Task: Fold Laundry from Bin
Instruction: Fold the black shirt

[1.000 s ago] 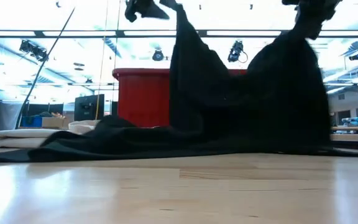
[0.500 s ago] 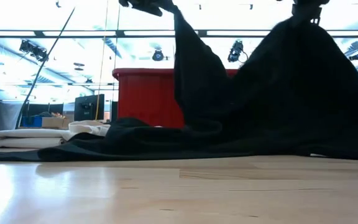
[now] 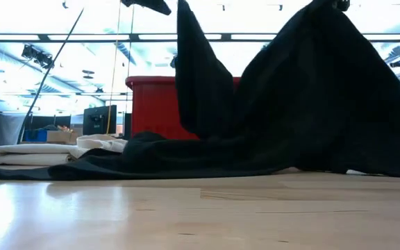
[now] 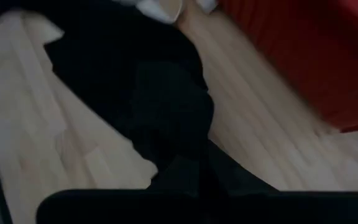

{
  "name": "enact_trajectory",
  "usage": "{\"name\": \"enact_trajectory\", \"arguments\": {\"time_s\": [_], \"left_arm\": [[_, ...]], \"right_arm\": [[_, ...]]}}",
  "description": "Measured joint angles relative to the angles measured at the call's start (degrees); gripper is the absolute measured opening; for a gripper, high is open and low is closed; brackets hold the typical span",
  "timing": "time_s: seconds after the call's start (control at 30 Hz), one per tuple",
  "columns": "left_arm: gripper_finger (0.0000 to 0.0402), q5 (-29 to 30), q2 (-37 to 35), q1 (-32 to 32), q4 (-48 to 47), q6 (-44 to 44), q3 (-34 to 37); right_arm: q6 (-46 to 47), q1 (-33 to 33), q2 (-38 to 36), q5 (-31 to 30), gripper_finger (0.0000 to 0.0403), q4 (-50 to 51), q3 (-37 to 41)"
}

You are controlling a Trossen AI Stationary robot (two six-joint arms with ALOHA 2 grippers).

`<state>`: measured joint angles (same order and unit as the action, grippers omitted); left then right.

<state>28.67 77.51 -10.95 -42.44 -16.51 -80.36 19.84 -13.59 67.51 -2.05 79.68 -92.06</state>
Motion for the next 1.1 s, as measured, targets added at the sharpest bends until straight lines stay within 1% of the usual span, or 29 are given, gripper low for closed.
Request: {"name": "enact_trajectory", "arguments": {"time_s": [0.2,0.27,0.37,0.47,0.57,0.7,0.77,0.87,0.97,1.03,1.1], "left_arm": [[0.0311,-1.6,0.0,-5.7,-8.6,-10.8,0.0],[0.0311,-3.1,0.0,-7.9,-11.3,-15.3,0.0],[0.0311,-4.0,0.0,-11.1,-13.0,-20.1,0.0],[0.0311,-2.6,0.6,-12.9,-7.6,-20.6,0.0],[0.0311,1.3,2.8,-13.0,1.6,-16.2,0.0],[0.0311,7.3,8.9,-11.0,13.3,-8.3,0.0],[0.0311,8.8,13.0,-9.6,17.2,-6.1,0.0],[0.0311,8.7,17.6,-8.0,19.5,-5.5,0.1],[0.0311,9.4,20.8,-7.5,18.8,-8.5,0.1],[0.0311,11.9,22.7,-7.5,18.5,-11.9,0.1],[0.0310,15.7,24.1,-7.5,19.1,-13.7,0.1]], "right_arm": [[-0.1,-2.5,0.9,-2.9,0.0009,3.3,-1.7],[-0.3,-3.5,1.5,-3.5,0.0009,5.6,-1.7],[-0.4,-4.2,2.5,-2.3,0.0009,5.8,-1.7],[-0.3,-4.0,3.8,1.0,0.0009,1.6,-1.7],[1.1,-3.2,5.9,3.5,0.0009,-4.5,-1.7],[3.6,-1.4,8.7,6.7,0.0010,-17.4,-1.6],[6.3,-0.6,9.6,7.0,0.0011,-25.1,-1.6],[9.7,-0.3,10.2,8.6,0.0013,-31.6,-1.6],[13.7,-0.3,9.8,9.1,0.0013,-36.7,-1.6],[15.6,-0.3,9.2,9.2,0.0013,-39.9,-1.6],[17.3,-0.3,8.8,9.2,0.0013,-42.2,-1.6]]}}
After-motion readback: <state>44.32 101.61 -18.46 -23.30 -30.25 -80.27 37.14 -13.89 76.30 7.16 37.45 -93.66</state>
